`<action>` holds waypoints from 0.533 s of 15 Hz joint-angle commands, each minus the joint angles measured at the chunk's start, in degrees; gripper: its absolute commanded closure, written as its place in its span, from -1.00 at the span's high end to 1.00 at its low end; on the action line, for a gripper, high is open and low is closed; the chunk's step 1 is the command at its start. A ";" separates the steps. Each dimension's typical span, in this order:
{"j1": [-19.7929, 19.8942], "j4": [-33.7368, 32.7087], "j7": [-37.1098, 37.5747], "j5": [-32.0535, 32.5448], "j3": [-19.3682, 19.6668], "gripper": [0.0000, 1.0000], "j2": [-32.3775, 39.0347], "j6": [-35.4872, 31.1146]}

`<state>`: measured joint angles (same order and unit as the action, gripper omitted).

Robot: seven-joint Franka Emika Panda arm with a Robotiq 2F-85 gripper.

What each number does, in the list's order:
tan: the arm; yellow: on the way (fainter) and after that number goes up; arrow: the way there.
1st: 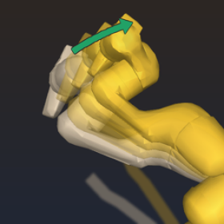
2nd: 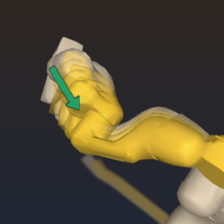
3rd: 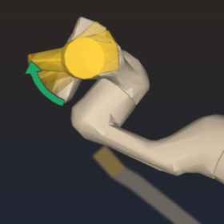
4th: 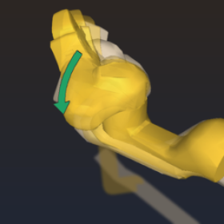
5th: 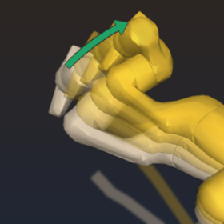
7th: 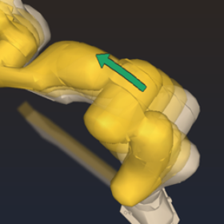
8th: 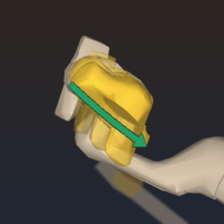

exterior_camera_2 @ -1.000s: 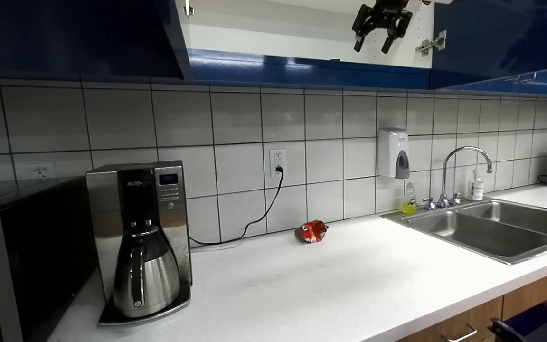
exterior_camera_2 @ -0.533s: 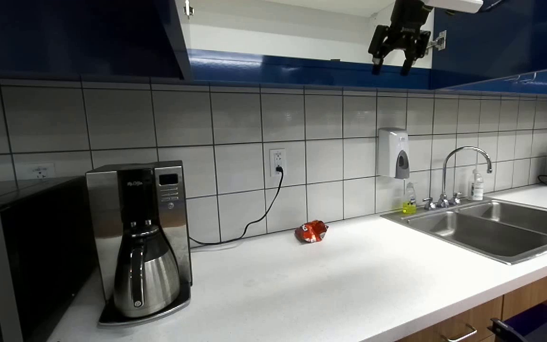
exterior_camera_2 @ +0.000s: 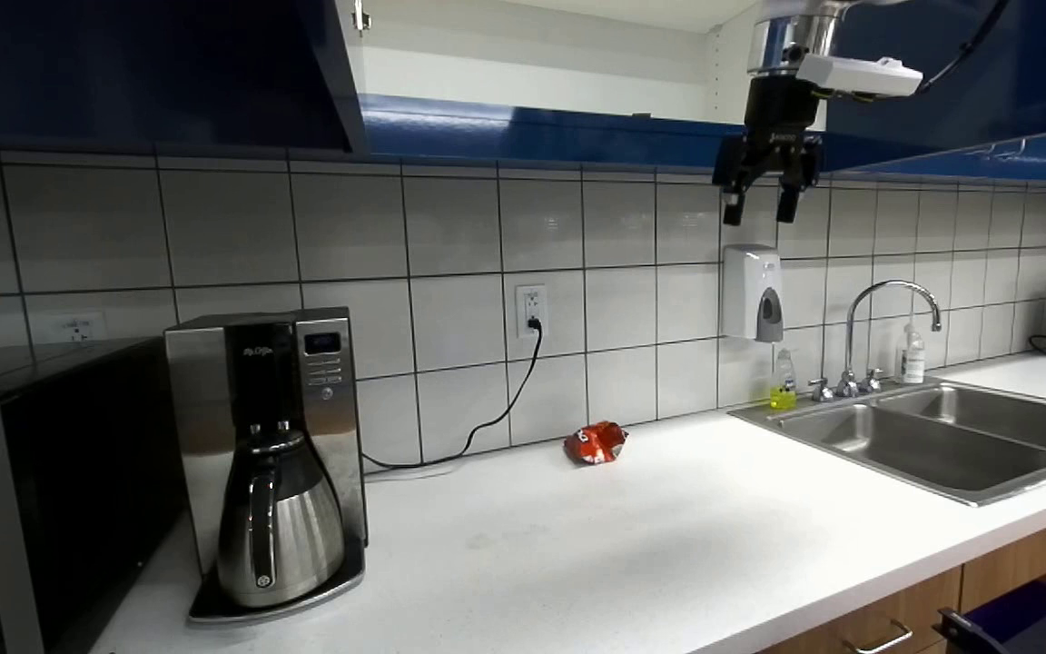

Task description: Shift the snickers bar to the open cupboard

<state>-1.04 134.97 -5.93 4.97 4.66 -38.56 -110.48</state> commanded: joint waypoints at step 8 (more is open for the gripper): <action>1.07 18.55 -1.36 4.20 -1.18 1.00 0.67 -11.39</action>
<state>-1.06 149.05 -5.93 7.57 4.30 -37.28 -118.46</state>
